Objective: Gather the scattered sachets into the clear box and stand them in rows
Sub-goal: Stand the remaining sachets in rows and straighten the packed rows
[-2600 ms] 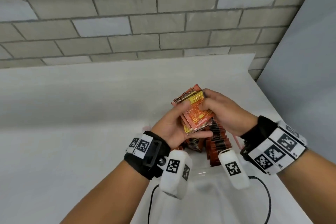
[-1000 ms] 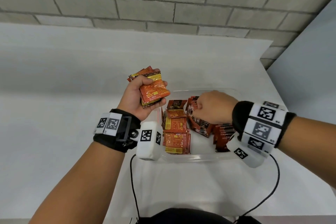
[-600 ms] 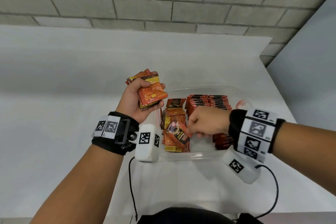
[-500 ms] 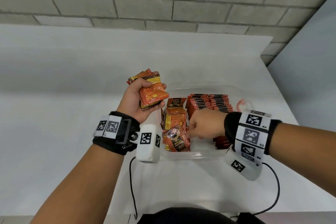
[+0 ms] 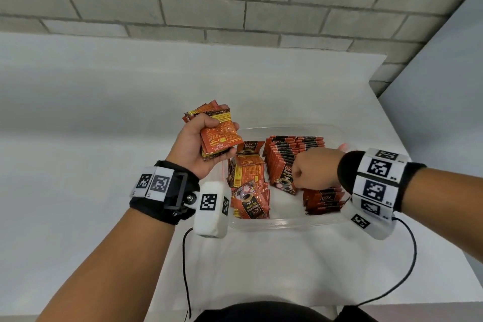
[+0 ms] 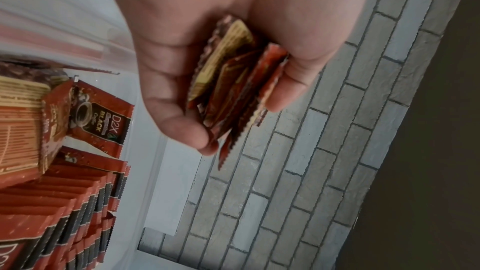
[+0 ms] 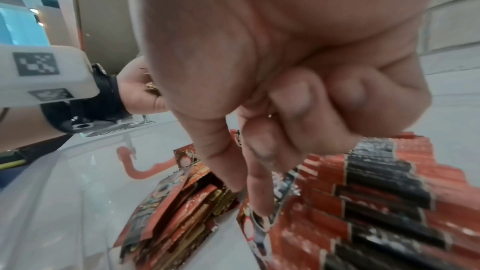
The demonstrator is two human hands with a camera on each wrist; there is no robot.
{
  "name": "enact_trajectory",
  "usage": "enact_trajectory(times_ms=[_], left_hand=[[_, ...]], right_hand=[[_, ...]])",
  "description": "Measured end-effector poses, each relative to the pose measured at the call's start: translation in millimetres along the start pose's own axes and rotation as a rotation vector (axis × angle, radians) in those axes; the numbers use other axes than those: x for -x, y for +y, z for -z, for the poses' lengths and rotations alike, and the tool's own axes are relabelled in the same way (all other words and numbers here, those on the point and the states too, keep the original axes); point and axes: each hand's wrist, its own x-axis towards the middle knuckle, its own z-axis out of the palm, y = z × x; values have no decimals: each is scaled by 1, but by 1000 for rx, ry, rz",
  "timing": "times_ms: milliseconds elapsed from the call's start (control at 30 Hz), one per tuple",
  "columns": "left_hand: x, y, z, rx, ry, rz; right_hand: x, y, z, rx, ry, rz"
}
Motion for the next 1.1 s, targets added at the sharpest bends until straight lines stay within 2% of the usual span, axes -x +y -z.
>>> enact_trajectory(times_ms=[167,400,1000,1100], left_hand=[[-1,0,1,2,-1,-6],[-2,-5,-1,-22,-1,19],[-8,-11,-2,-38,6,38],[-7,-9,-3,-39,3,62]], right_hand=[[-2,-9,-4,73,-64,41],[-18,-8,-4,188,-173,-17],[-21,-4,-10,153,-112,71],[-14,-3,-2,47,-102,103]])
